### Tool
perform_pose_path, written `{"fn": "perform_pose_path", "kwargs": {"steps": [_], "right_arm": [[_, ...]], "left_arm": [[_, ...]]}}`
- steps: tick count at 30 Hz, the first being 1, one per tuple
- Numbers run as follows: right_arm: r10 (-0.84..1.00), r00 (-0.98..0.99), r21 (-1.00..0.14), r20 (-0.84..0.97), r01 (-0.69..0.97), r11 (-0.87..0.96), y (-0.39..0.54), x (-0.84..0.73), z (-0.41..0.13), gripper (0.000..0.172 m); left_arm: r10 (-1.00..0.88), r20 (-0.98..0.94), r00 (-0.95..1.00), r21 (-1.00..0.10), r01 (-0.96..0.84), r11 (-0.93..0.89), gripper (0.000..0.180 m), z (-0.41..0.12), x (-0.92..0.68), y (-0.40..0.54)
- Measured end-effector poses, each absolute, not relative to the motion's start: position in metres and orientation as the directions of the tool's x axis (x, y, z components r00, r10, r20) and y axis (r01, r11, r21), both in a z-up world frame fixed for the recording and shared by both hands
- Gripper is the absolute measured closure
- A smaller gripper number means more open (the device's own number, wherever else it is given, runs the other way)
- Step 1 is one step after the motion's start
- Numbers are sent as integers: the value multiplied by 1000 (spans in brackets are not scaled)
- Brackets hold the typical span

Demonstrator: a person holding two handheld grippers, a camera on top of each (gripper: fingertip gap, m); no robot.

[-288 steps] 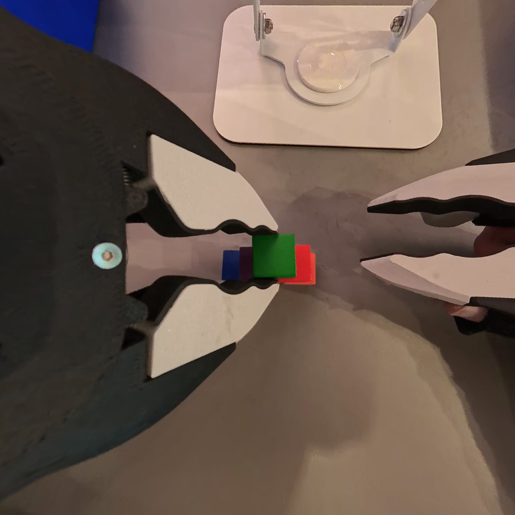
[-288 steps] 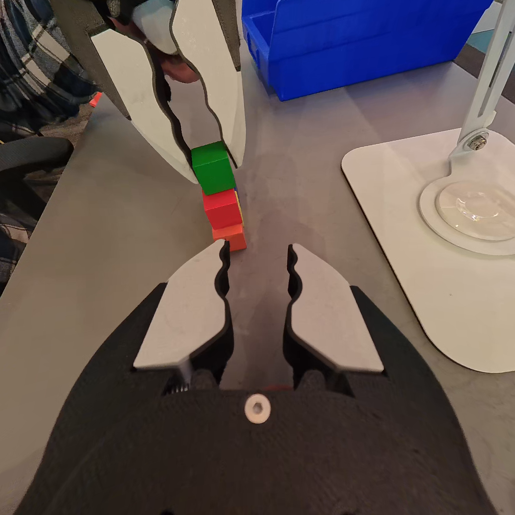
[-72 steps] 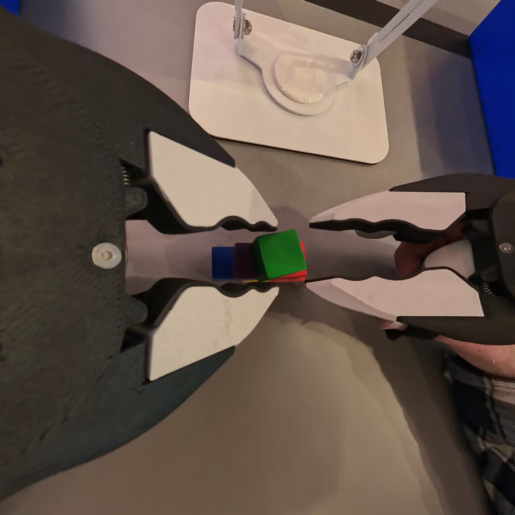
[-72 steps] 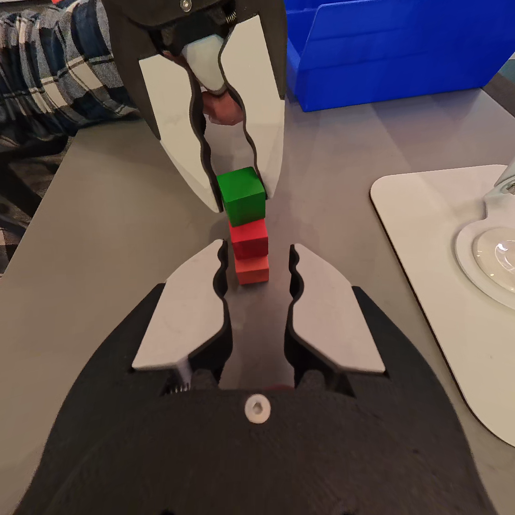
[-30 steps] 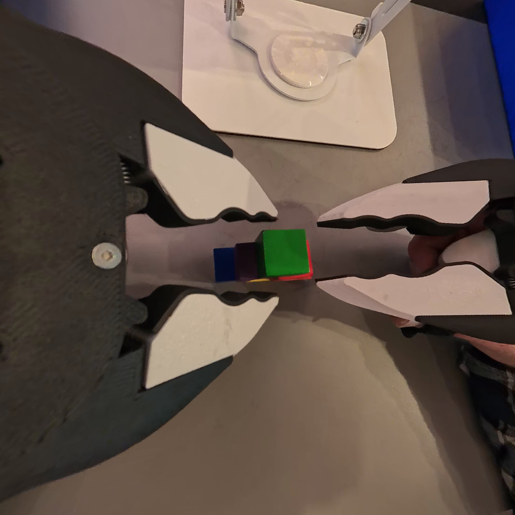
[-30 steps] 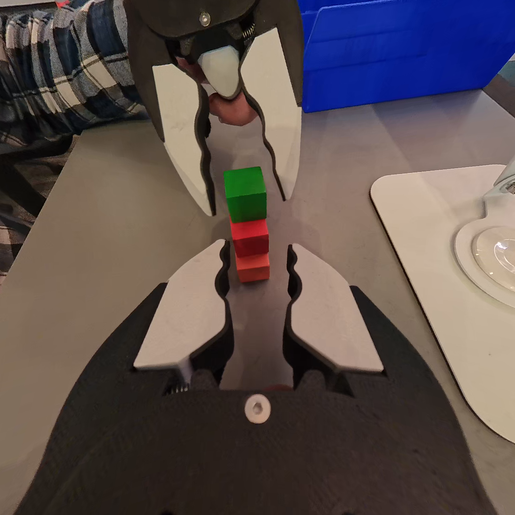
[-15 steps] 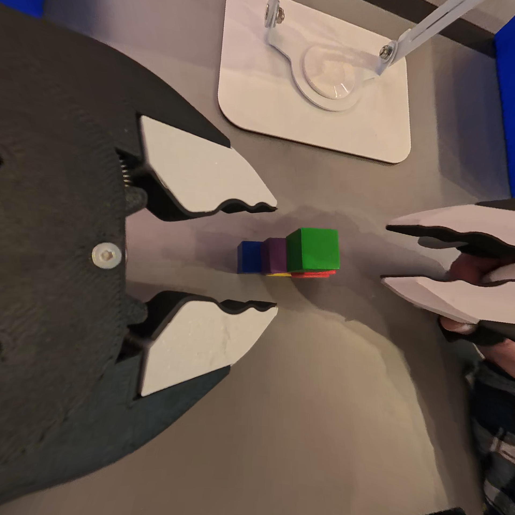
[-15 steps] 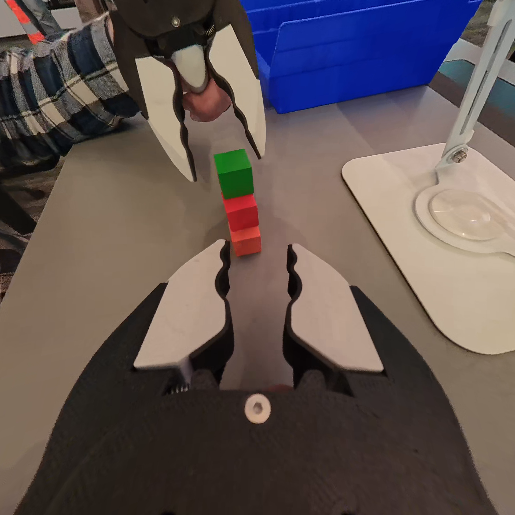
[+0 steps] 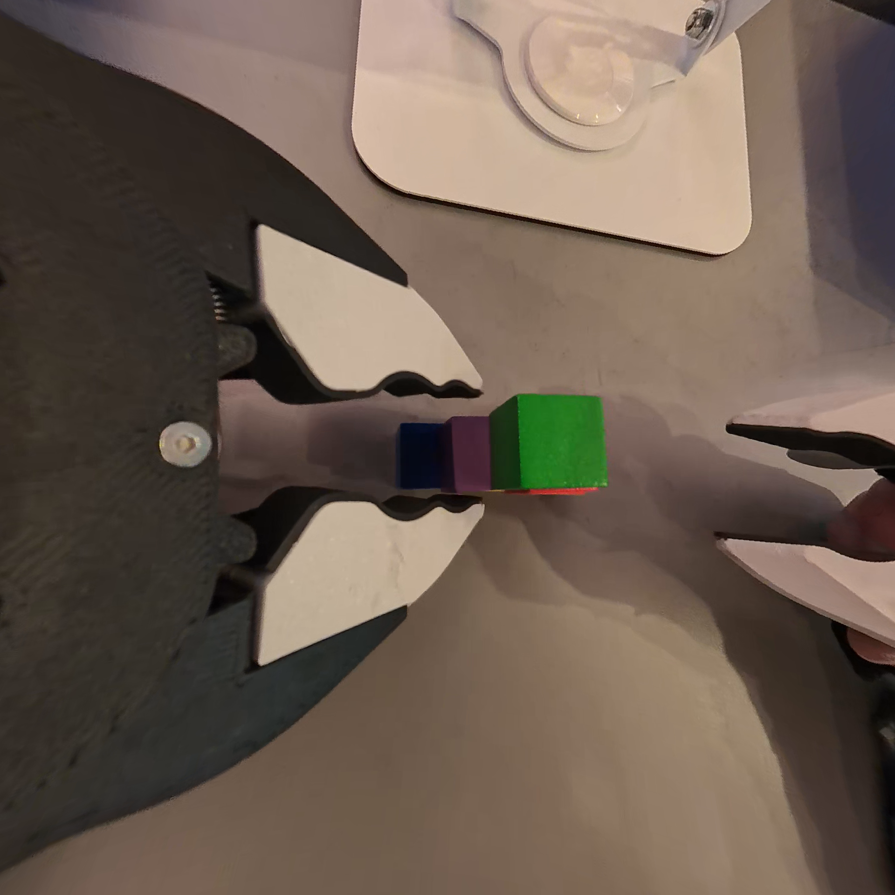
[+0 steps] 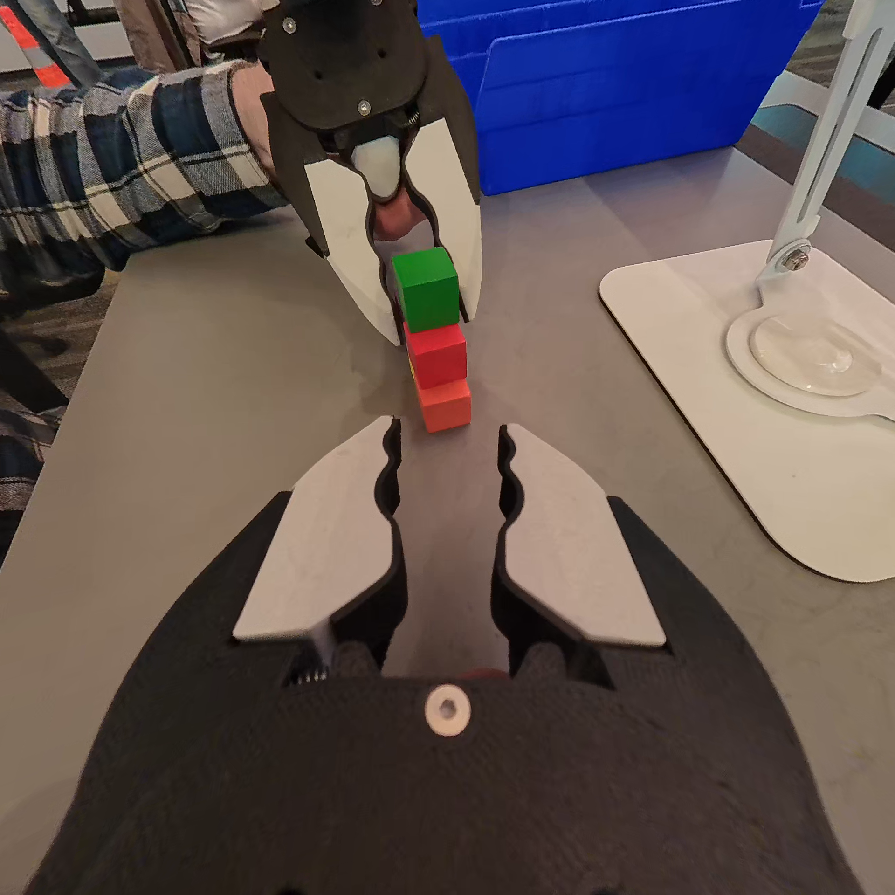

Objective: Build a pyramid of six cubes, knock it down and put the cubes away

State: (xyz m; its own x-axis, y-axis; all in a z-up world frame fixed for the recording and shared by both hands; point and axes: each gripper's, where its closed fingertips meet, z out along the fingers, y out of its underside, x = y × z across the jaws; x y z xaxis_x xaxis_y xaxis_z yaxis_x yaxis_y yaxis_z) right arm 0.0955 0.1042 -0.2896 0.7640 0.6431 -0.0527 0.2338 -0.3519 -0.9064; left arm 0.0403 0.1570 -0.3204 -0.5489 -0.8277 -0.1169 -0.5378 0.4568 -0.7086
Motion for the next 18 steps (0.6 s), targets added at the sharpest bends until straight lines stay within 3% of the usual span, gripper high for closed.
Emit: {"fn": "perform_pose_path", "kwargs": {"steps": [8, 18], "right_arm": [[648, 759, -911, -58, 226, -346, 104, 96, -288, 133], [626, 778, -911, -46, 224, -346, 104, 104, -287, 131]], "left_arm": [[-817, -113, -565, -707, -532, 466, 151, -323, 40, 154], [-838, -114, -533, -720, -537, 439, 128, -314, 30, 161]]}}
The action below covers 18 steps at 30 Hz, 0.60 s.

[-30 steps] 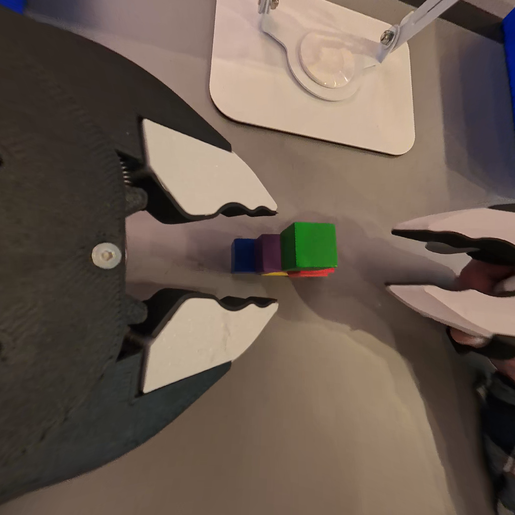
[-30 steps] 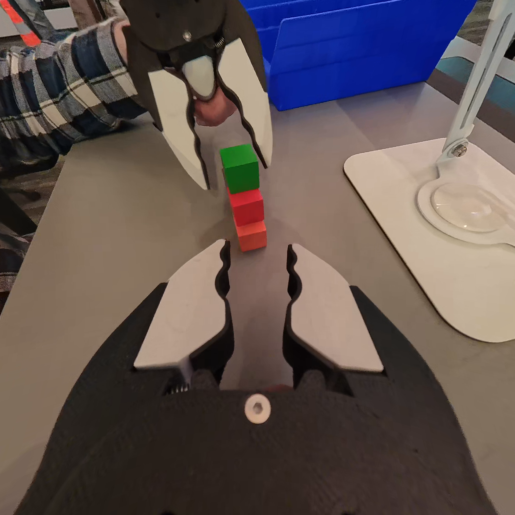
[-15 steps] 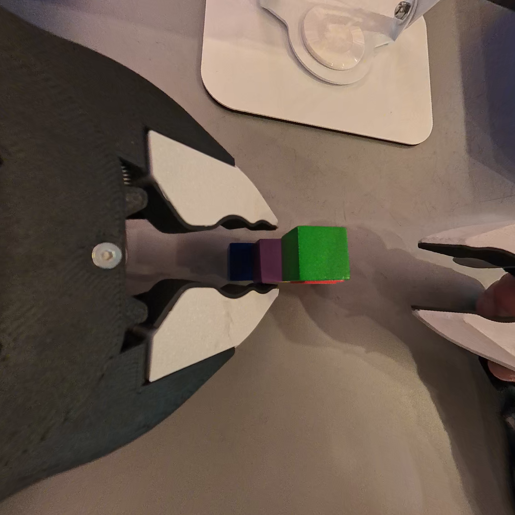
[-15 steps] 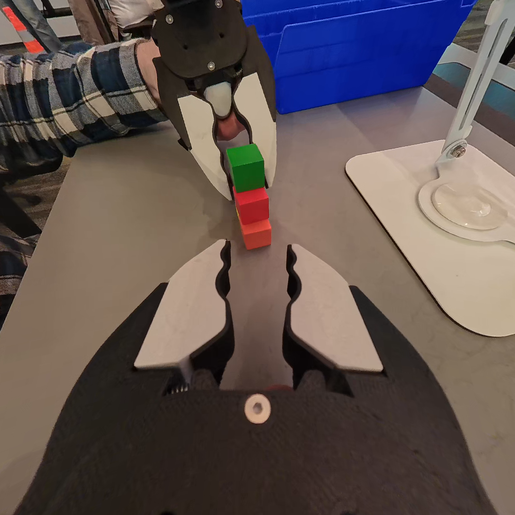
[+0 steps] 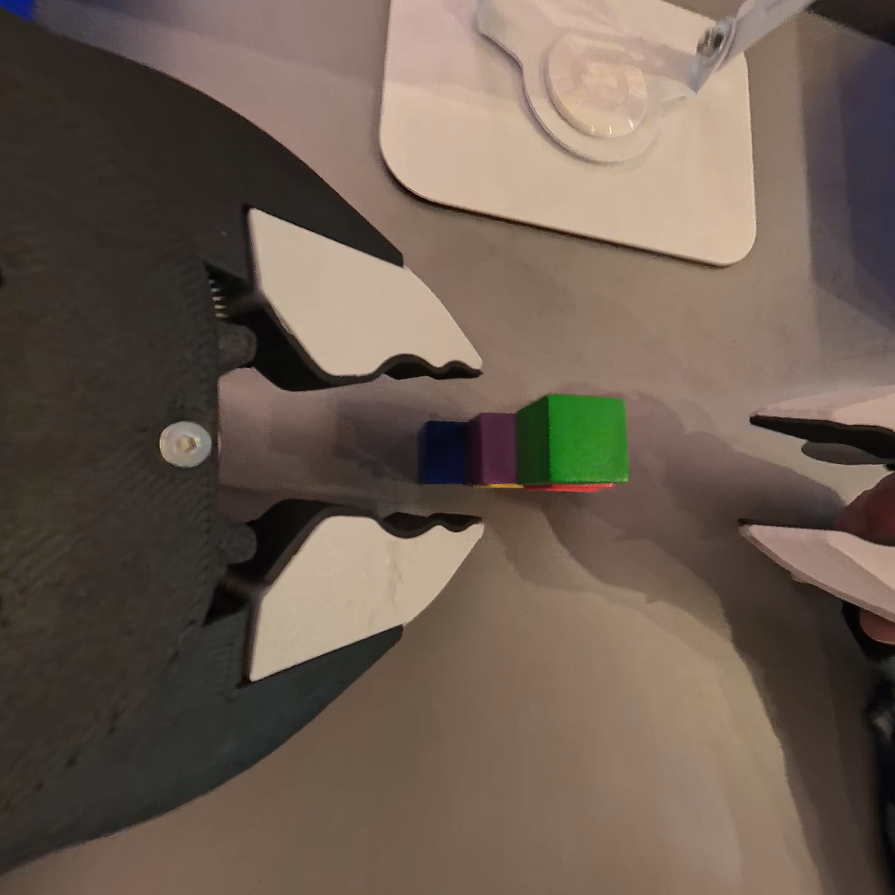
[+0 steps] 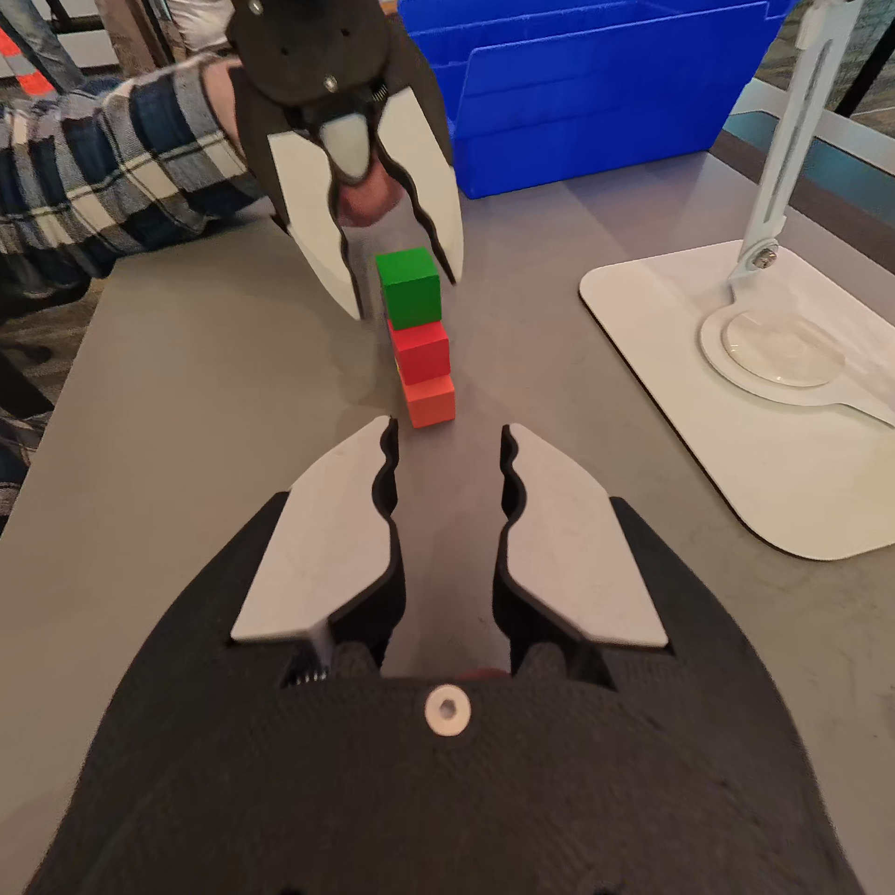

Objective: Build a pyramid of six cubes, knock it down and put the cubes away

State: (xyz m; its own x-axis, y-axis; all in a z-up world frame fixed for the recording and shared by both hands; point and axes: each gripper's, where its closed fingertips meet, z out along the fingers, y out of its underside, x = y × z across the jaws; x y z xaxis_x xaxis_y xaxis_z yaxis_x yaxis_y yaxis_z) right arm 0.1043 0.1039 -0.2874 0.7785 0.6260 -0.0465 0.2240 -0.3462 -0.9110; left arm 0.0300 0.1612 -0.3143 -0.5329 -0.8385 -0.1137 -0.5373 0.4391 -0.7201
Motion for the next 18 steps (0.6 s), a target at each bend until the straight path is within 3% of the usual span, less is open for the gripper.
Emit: {"fn": "perform_pose_path", "kwargs": {"steps": [6, 15, 18], "right_arm": [[577, 817, -898, -10, 246, -363, 105, 123, -292, 124], [437, 896, -841, 79, 295, -453, 109, 160, -312, 113], [397, 909, -794, 128, 334, -509, 105, 173, -323, 119]], "left_arm": [[-926, -128, -354, -799, -517, 309, 107, -288, 7, 190], [-986, -145, -77, -773, -613, 161, 110, -318, -12, 225], [-981, -190, -25, -712, -685, 156, 114, -337, -19, 233]]}}
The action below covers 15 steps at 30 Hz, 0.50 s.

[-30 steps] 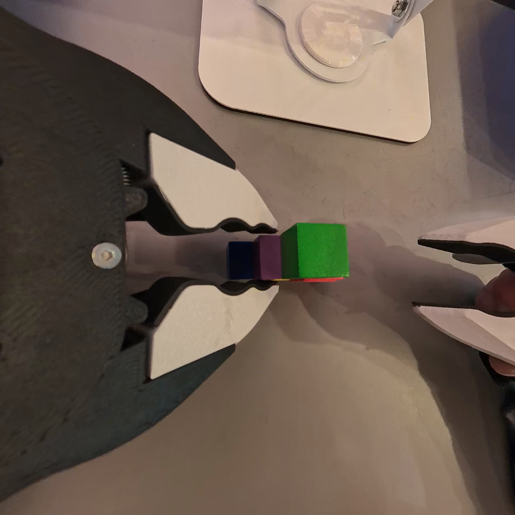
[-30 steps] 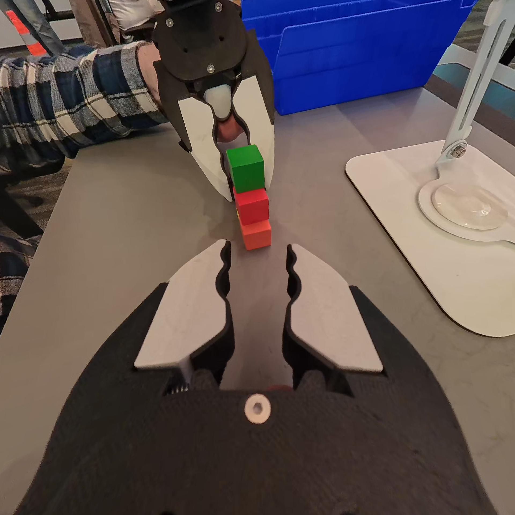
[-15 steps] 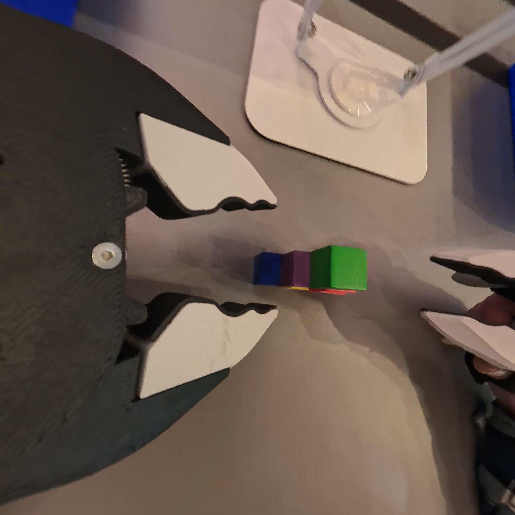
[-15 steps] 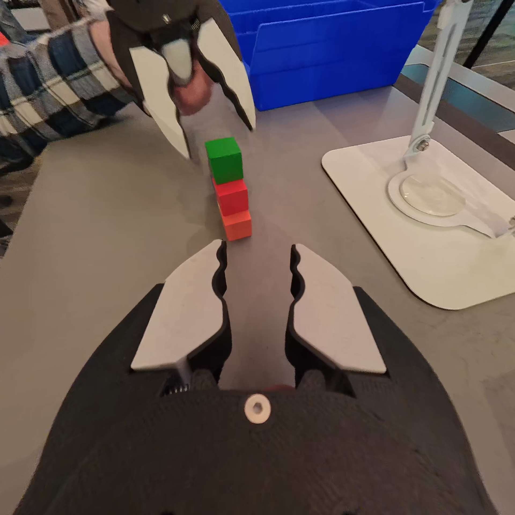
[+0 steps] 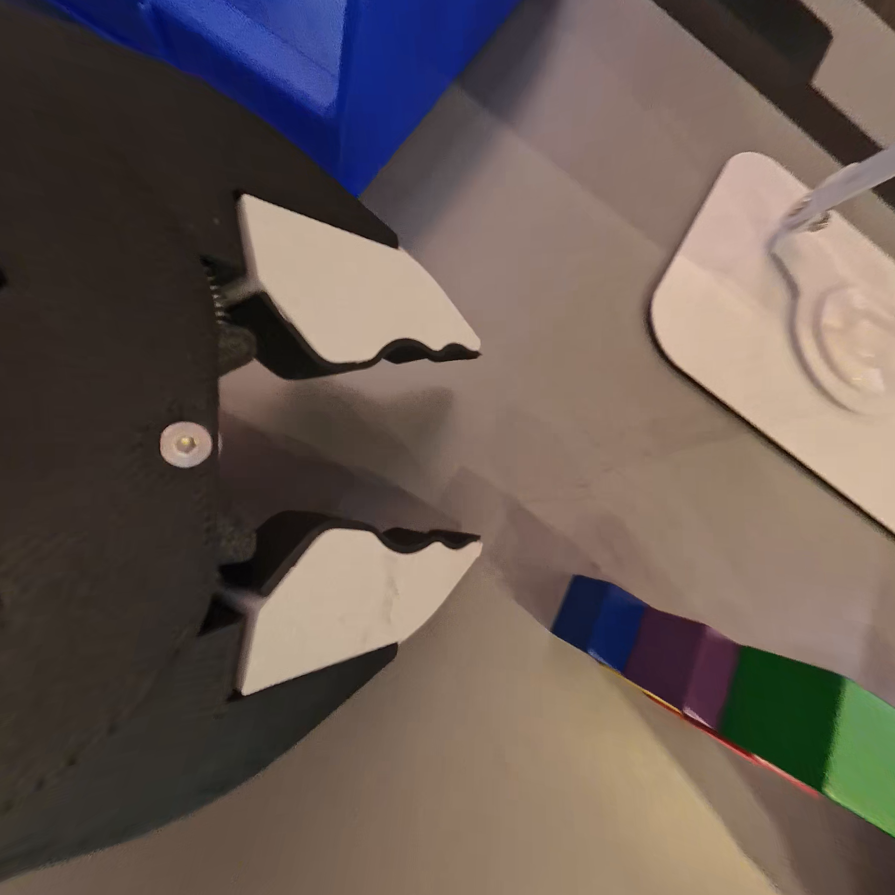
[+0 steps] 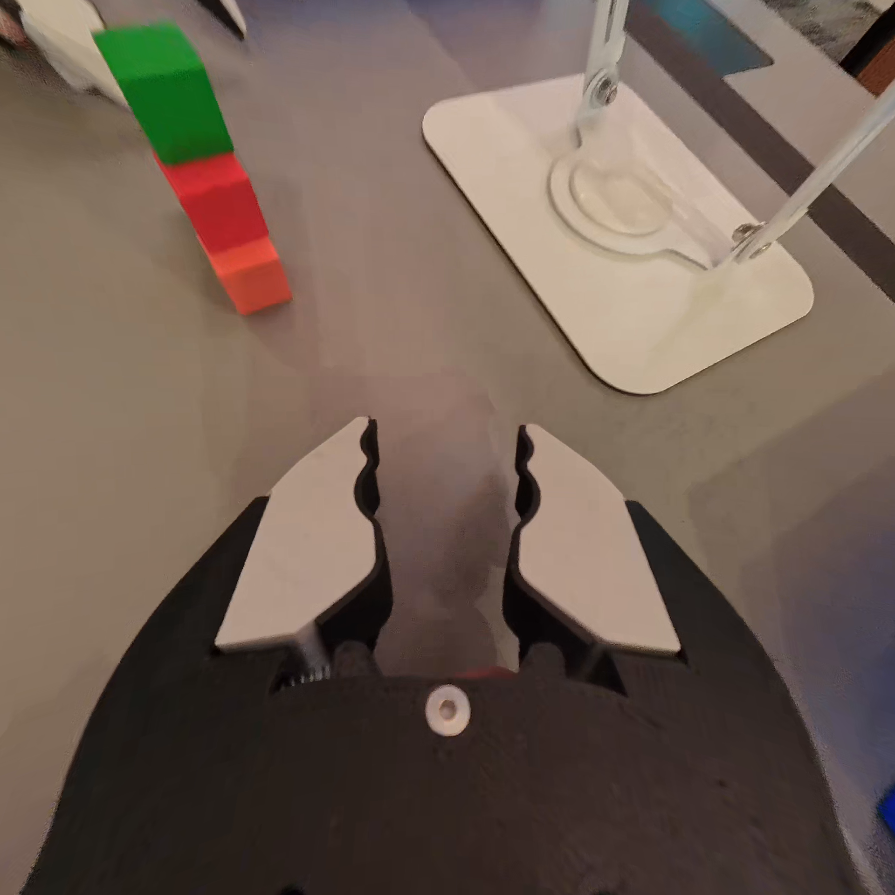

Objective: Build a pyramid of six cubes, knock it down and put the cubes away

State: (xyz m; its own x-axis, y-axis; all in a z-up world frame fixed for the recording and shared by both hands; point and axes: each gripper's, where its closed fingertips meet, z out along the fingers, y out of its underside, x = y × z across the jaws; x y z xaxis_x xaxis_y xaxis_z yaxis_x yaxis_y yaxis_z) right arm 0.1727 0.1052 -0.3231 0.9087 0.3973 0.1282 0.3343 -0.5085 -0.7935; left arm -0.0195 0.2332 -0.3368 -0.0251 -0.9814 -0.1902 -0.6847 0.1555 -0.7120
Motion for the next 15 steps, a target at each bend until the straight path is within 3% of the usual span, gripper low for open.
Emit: {"fn": "perform_pose_path", "kwargs": {"steps": [2, 3, 7, 12, 15], "right_arm": [[396, 908, -769, 137, 349, -535, 101, 174, -329, 125], [393, 910, -765, 134, 347, -543, 100, 175, -330, 126], [372, 919, -756, 133, 337, -562, 95, 179, -332, 138], [334, 928, -763, 163, 333, -554, 93, 186, -327, 150], [325, 930, -767, 173, 334, -547, 93, 189, -324, 155]], "left_arm": [[-975, -223, 9, -710, -687, 156, 126, -336, -22, 238], [-976, -219, 11, -715, -683, 152, 141, -335, -23, 238], [-976, -215, 47, -702, -701, 121, 153, -338, -25, 242], [-914, -382, 133, -660, -732, 170, 177, -336, -28, 256], [-901, -403, 164, -679, -714, 174, 180, -329, -27, 257]]}}
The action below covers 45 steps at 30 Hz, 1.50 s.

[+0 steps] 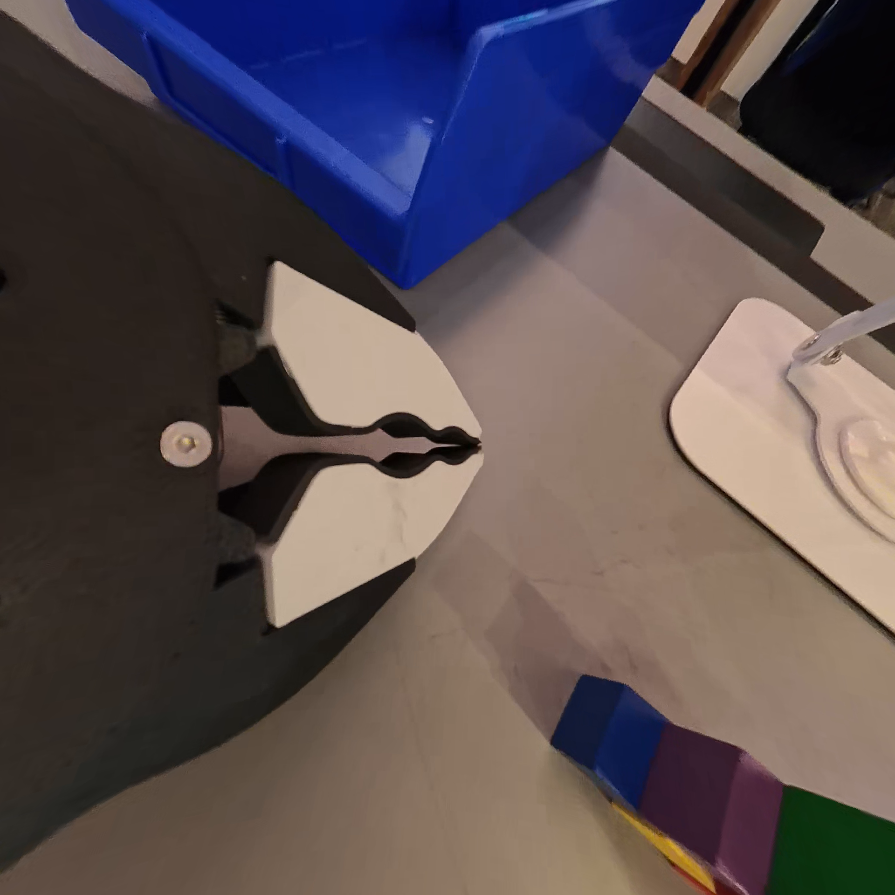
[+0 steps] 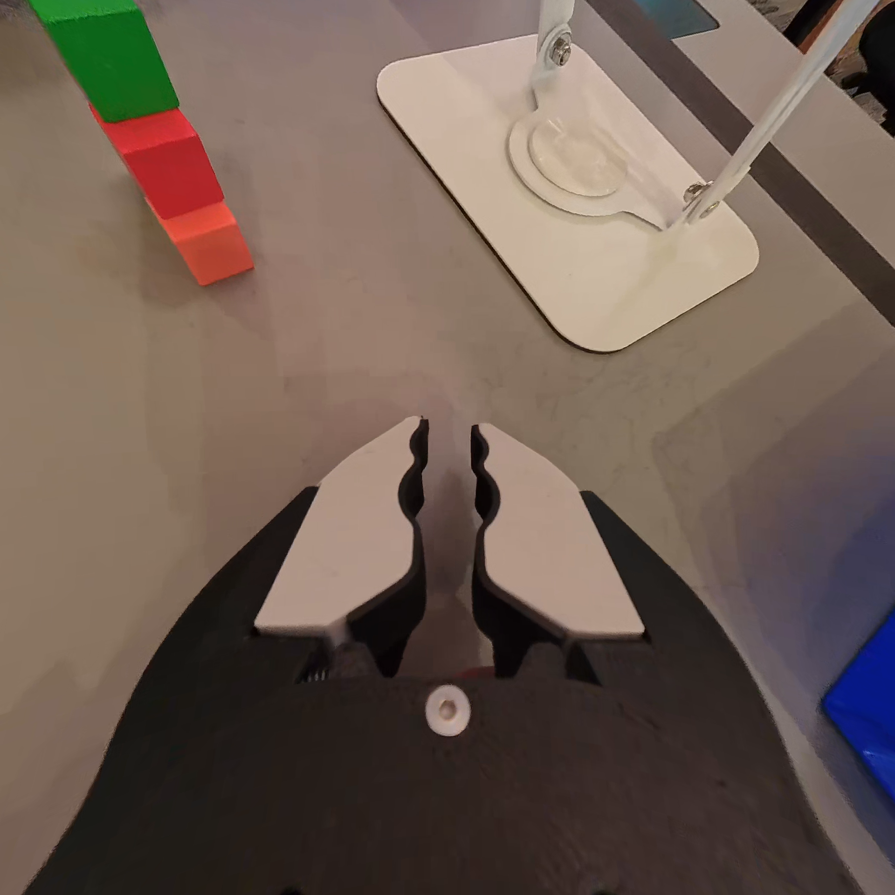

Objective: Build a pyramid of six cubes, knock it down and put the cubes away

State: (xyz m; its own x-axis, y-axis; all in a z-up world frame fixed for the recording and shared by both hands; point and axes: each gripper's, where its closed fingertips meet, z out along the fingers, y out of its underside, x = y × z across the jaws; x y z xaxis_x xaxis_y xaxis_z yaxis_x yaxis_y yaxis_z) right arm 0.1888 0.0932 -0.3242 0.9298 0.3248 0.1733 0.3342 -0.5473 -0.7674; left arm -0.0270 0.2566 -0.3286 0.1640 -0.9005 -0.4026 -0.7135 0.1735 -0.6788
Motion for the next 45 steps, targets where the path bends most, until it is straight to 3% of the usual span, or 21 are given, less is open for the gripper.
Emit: {"fn": "perform_pose_path", "kwargs": {"steps": [9, 21, 25, 37, 45], "right_arm": [[328, 931, -770, 159, 325, -549, 98, 189, -325, 159], [349, 931, -759, 112, 306, -574, 100, 189, -331, 170], [341, 934, -748, 104, 300, -592, 97, 193, -334, 172], [270, 954, -741, 132, 275, -612, 69, 241, -335, 172], [252, 961, -736, 118, 255, -628, 62, 252, -336, 172]], "left_arm": [[-928, -321, 187, -726, -678, 115, 175, -328, -27, 262], [-968, -207, 140, -771, -633, 73, 180, -321, -29, 256], [-965, -184, 189, -795, -605, 33, 180, -311, -41, 266], [-847, -390, 361, -739, -672, 54, 180, -305, -80, 283], [-811, -317, 492, -784, -618, -69, 180, -300, -120, 294]]}}
